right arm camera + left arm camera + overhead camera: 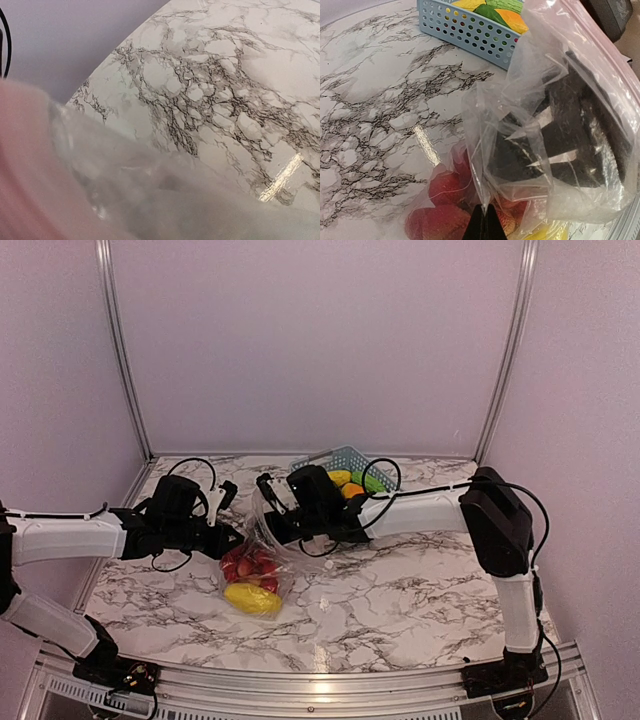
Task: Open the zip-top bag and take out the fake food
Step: Pick up the fake fruit from the zipper food storage bag.
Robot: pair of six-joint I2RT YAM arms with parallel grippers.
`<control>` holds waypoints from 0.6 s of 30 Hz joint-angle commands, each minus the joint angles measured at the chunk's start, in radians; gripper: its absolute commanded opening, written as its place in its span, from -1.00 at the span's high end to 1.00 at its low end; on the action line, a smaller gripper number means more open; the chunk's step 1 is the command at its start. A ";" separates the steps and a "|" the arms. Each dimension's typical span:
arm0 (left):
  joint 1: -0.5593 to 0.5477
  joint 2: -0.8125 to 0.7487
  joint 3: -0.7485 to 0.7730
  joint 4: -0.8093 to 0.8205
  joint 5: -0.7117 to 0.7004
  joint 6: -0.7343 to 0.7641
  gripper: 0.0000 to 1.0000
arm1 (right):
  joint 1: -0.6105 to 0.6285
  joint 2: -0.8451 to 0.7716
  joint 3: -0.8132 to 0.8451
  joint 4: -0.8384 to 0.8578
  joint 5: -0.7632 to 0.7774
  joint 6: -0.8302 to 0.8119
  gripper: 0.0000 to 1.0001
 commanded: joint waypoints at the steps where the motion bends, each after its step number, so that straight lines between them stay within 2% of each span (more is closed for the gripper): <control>1: -0.004 -0.039 -0.015 0.035 -0.074 -0.025 1.00 | 0.008 0.025 0.019 0.024 -0.011 0.019 0.75; 3: -0.003 -0.046 -0.020 0.029 -0.129 -0.039 1.00 | 0.007 0.017 0.016 0.025 -0.012 0.018 0.91; 6: 0.002 -0.049 -0.029 0.034 -0.175 -0.060 1.00 | 0.008 -0.012 -0.001 0.026 -0.006 0.013 1.00; 18: 0.008 -0.004 -0.005 0.026 -0.226 -0.080 1.00 | 0.008 -0.100 -0.101 0.011 0.069 0.004 1.00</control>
